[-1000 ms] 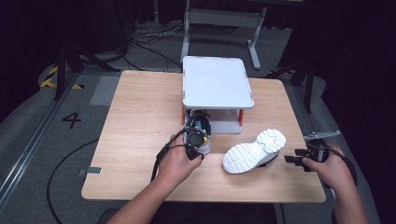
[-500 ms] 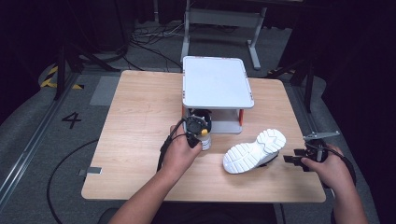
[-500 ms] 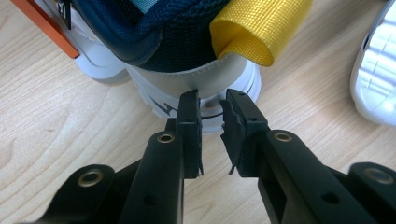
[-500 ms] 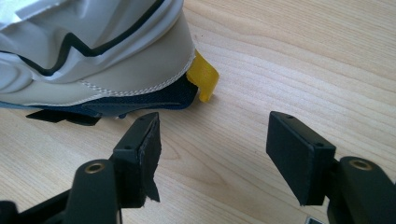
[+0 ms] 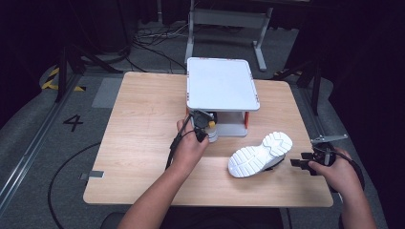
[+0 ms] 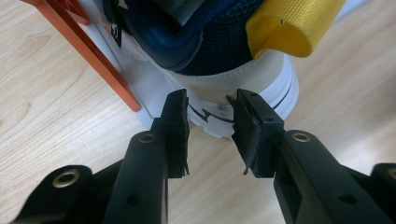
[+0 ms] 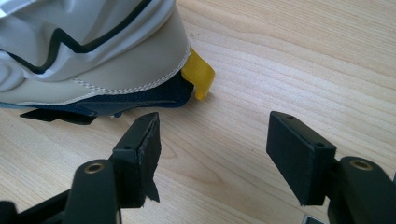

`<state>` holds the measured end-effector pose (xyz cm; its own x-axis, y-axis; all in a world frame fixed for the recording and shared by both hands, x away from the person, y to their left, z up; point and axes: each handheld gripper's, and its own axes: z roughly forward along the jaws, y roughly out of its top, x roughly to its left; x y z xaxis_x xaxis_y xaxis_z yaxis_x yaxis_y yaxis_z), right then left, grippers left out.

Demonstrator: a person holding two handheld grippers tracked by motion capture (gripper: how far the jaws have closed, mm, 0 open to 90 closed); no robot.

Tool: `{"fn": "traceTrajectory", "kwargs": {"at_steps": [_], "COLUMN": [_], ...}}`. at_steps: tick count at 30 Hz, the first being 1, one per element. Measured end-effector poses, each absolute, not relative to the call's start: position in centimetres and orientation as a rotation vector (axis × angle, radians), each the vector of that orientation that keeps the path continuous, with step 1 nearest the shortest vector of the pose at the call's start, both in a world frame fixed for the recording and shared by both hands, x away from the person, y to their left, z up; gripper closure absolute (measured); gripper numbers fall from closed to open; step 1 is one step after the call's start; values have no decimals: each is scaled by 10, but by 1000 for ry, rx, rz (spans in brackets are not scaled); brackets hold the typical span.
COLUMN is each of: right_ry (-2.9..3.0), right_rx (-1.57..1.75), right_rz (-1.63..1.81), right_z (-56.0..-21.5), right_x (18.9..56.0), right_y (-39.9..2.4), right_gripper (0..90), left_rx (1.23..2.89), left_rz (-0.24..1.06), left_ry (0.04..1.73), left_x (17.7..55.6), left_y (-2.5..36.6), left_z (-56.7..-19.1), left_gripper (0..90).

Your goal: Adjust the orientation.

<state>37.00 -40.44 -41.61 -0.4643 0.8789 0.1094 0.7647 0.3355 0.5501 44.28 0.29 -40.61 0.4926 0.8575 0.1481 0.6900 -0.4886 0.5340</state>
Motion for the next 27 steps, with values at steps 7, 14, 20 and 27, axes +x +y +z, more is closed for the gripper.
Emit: {"fn": "traceTrajectory", "kwargs": {"at_steps": [7,14,20,27], "right_ry": [2379,2379,2370,2359], "right_rx": [1495,1497,1484,1503], "right_rz": [818,816,840,831], "right_z": [-415,-416,-412,-415], "right_x": [369,370,366,366], "right_y": [-405,-405,-405,-410], "right_gripper": [356,356,356,356], "left_rx": [2317,2311,2377,2346], "left_rz": [609,413,445,584], "left_ry": [1253,1013,1025,1069], "left_x": [441,420,438,449], "left_y": [3,-18,-25,-11], "left_z": [-407,-392,-417,-416], "left_gripper": [626,632,632,645]}}
